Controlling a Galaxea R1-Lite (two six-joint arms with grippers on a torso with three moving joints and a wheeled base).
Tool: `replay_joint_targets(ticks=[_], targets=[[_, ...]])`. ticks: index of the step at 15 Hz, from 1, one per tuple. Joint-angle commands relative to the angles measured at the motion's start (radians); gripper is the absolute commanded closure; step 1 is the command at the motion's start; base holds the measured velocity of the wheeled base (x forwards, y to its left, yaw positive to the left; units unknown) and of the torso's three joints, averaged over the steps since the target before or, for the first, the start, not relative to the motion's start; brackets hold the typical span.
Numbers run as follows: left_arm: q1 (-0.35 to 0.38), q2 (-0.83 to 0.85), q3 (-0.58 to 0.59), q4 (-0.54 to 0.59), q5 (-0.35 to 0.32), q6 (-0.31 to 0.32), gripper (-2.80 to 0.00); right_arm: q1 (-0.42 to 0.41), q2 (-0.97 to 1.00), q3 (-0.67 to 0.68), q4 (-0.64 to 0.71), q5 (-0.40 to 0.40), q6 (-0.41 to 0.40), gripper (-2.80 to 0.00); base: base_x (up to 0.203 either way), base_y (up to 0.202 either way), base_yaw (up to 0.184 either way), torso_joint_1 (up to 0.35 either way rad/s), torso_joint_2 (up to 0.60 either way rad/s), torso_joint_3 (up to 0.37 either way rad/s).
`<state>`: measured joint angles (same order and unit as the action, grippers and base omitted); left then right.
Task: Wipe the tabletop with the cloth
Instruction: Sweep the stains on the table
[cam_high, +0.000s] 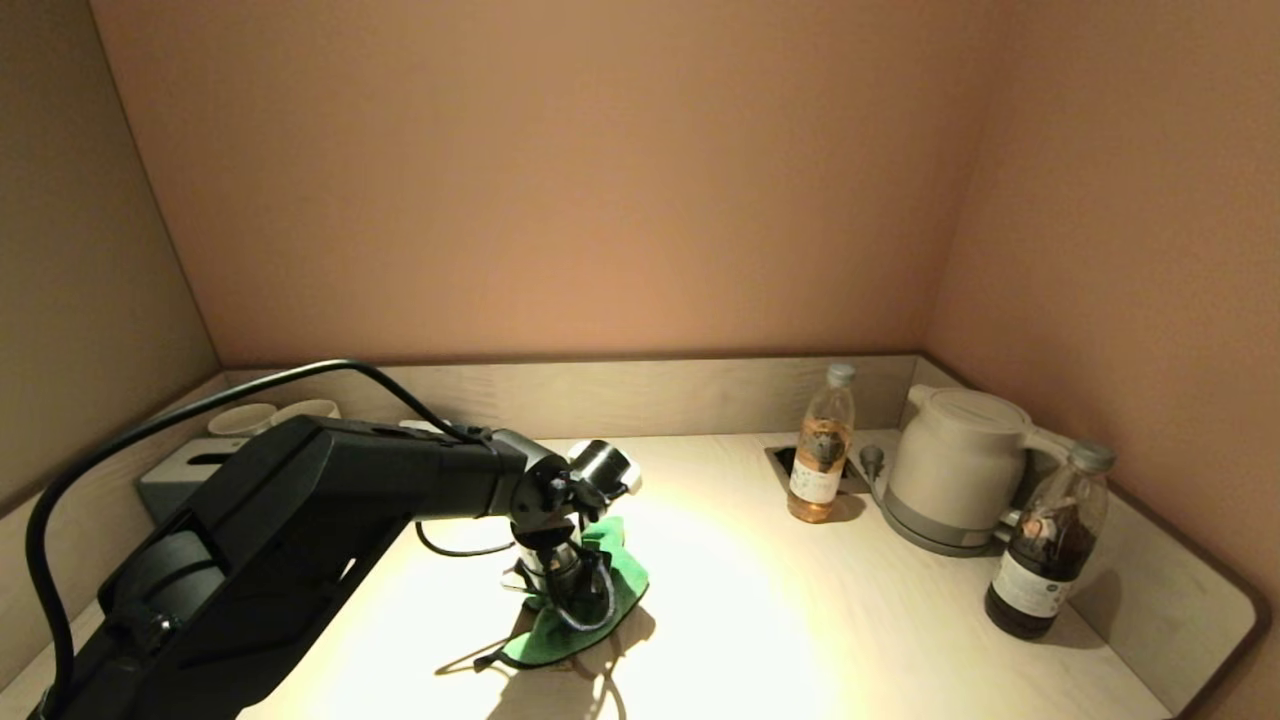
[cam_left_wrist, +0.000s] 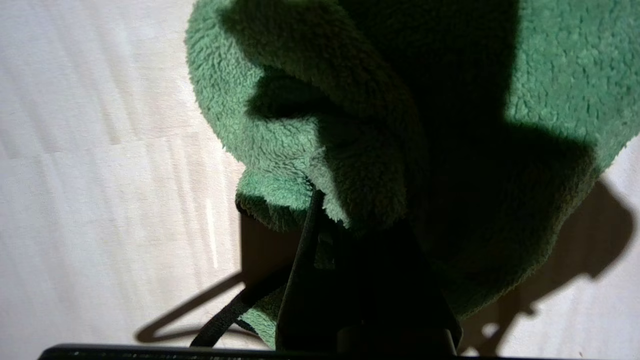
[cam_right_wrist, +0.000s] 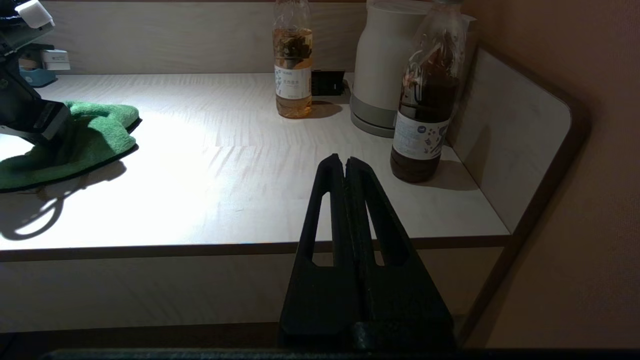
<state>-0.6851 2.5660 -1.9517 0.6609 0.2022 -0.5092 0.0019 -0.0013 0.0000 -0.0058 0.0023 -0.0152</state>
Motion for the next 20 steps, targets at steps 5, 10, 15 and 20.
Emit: replay_joint_targets(ticks=[5, 10, 15, 20], targets=[[-0.108, -0.018, 0.008, 0.049, -0.004, -0.008, 0.00, 0.001, 0.001, 0.000, 0.000, 0.001, 0.000, 0.00, 0.000, 0.000, 0.000, 0.000, 0.00, 0.000], [-0.152, -0.110, 0.113, 0.178, -0.003, -0.098, 0.00, 0.001, 0.001, 0.000, 0.000, 0.001, 0.000, 0.00, 0.000, 0.000, 0.000, 0.000, 0.00, 0.000], [-0.046, -0.143, 0.231, 0.180, 0.101, -0.170, 0.00, 0.001, 0.001, 0.000, 0.000, 0.001, 0.000, 0.00, 0.000, 0.000, 0.000, 0.000, 0.00, 0.000], [0.101, -0.104, 0.176, 0.178, 0.112, -0.179, 0.00, 0.001, 0.001, 0.000, 0.000, 0.001, 0.000, 0.00, 0.000, 0.000, 0.000, 0.000, 0.00, 0.000]])
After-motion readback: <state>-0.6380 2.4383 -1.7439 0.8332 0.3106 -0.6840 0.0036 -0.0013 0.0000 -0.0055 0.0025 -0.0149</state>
